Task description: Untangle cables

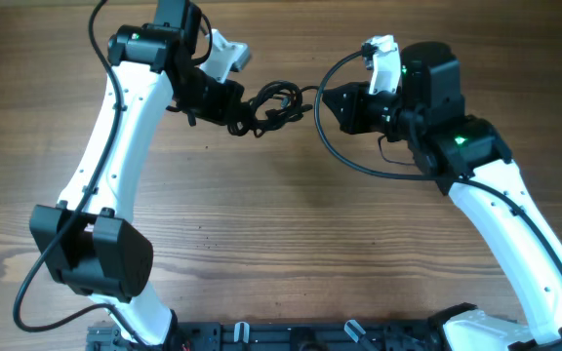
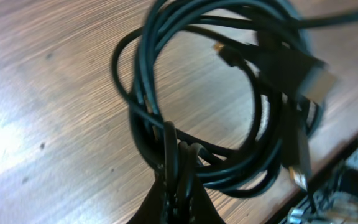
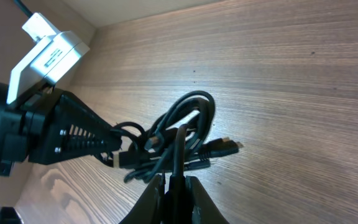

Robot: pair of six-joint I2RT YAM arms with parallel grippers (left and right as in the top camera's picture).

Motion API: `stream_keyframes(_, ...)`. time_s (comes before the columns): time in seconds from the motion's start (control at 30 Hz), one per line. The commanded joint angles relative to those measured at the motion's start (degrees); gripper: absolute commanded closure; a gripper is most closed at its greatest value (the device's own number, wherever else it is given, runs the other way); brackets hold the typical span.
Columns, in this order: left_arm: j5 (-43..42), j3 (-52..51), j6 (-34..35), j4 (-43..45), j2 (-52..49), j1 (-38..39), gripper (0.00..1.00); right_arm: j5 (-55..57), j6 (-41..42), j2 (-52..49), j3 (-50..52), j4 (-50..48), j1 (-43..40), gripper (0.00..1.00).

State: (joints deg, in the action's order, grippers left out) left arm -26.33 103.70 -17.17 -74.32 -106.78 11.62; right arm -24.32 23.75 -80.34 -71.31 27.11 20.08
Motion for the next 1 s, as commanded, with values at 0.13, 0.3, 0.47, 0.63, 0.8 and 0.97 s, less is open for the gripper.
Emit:
stream_keyframes(0.13,-10.6,0.9,-8.3,-0.1,1.0,2.3,0.96,3.4,0.7,-1.4,-1.0,-1.2,2.5,0.78)
stream_keyframes(0.3,-10.8,0.9,14.3,1.5,1.0,1.9,0.96,6.4,2.6,-1.4,-1.0,-5.7,2.4,0.19)
stream_keyframes(0.47,-11.8,0.9,41.6,4.0,1.0,0.9,0.96,8.3,5.7,-1.4,-1.0,-4.1,2.4,0.01)
stream_keyframes(0.63,-12.3,0.9,73.9,4.0,1.0,-2.9,0.96,11.5,9.4,-1.4,-1.0,2.6,2.4,0.01)
stream_keyframes(0.8,-23.5,0.9,88.5,4.1,1.0,-5.9,0.95,10.1,9.1,-3.1,-1.0,6.1,2.6,0.13)
stream_keyframes(0.97,-34.2,0.9,89.9,4.1,1.0,-6.3,0.95,0.9,7.8,-8.1,-1.0,0.4,2.6,0.31)
